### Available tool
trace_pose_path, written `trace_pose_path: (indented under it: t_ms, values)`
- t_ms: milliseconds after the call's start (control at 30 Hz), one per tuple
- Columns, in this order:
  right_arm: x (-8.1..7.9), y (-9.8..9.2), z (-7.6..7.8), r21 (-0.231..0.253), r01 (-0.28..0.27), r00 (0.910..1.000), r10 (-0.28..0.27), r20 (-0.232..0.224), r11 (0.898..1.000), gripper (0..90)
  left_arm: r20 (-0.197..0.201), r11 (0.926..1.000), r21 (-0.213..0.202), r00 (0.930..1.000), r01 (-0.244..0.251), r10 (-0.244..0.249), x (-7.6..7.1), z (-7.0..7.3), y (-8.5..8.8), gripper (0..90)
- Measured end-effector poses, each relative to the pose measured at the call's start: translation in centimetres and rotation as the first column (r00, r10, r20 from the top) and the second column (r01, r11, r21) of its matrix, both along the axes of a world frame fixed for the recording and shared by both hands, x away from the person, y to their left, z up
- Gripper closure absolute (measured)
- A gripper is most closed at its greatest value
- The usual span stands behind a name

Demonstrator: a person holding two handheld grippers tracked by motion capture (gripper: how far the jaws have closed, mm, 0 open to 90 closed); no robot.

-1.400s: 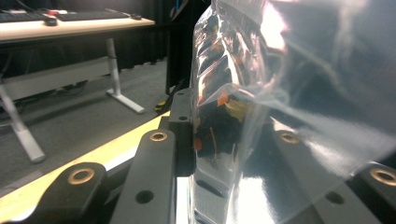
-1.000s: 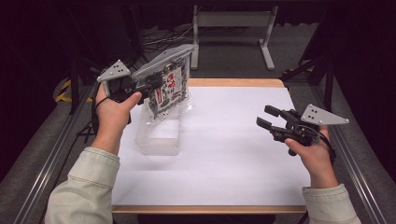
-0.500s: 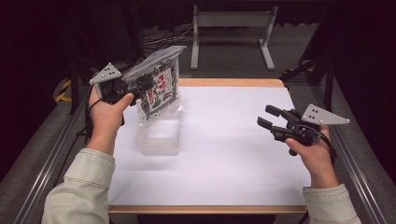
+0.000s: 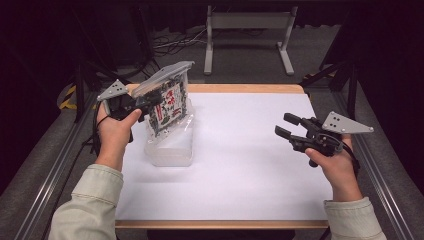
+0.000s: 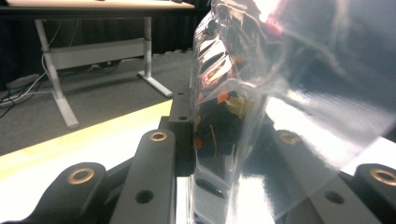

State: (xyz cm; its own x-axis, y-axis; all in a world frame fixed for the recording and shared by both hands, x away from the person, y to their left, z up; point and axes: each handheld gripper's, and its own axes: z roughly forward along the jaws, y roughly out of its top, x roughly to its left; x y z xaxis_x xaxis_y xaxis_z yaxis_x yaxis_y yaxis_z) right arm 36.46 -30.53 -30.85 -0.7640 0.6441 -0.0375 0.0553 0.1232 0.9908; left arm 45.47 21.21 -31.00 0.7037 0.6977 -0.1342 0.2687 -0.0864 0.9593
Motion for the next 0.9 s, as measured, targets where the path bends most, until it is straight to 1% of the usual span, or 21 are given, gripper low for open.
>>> trace_pose_path:
  t_ms: [200,267,333,367,400,467,600,700,800,900]
  values:
    - [0.0,0.0,0.0,0.002,0.000,1.0000,0.000,-0.001,1.000,44.8,0.000,0.9999,-0.006,0.9999,0.011,-0.011,0.3,-1.2,0.2,71.7]
    - [0.0,0.0,0.0,0.004,-0.001,1.0000,0.001,-0.004,1.000,44.6,0.012,0.9998,-0.014,0.9999,0.013,-0.013,0.4,-1.5,0.2,71.7]
    - [0.0,0.1,-0.1,0.004,-0.002,1.0000,0.002,-0.004,1.000,44.4,0.019,0.9999,-0.007,0.9997,0.014,-0.014,0.4,-1.5,0.0,71.6]
    - [0.0,0.1,-0.1,0.005,-0.002,1.0000,0.002,-0.003,1.000,44.3,0.022,0.9999,0.002,0.9996,0.015,-0.015,0.4,-1.6,-0.1,71.5]
    - [0.0,0.0,-0.1,0.006,-0.002,1.0000,0.002,-0.003,1.000,44.2,0.035,0.9997,0.019,0.9993,0.016,-0.017,0.4,-1.6,-0.3,71.4]
    - [0.0,0.0,-0.1,0.007,-0.002,1.0000,0.002,-0.006,1.000,44.0,0.047,0.9993,0.031,0.9986,0.022,-0.023,0.4,-1.7,-0.5,71.3]
    - [-0.1,0.0,-0.1,0.009,-0.006,1.0000,0.006,-0.007,1.000,43.8,0.057,0.9987,0.046,0.9980,0.023,-0.026,0.5,-1.9,-0.9,71.2]
    - [-0.1,0.1,-0.1,0.013,-0.009,0.9999,0.010,-0.008,1.000,43.6,0.060,0.9984,0.054,0.9980,0.020,-0.023,0.8,-2.1,-1.1,71.0]
    - [-0.1,0.1,-0.1,0.014,-0.010,0.9999,0.010,-0.007,1.000,43.6,0.070,0.9988,0.048,0.9974,0.014,-0.018,1.1,-2.3,-1.4,71.2]
    - [-0.1,0.1,-0.1,0.016,-0.013,0.9999,0.013,-0.008,1.000,43.4,0.078,0.9984,0.049,0.9964,0.030,-0.034,1.2,-2.6,-1.7,71.4]
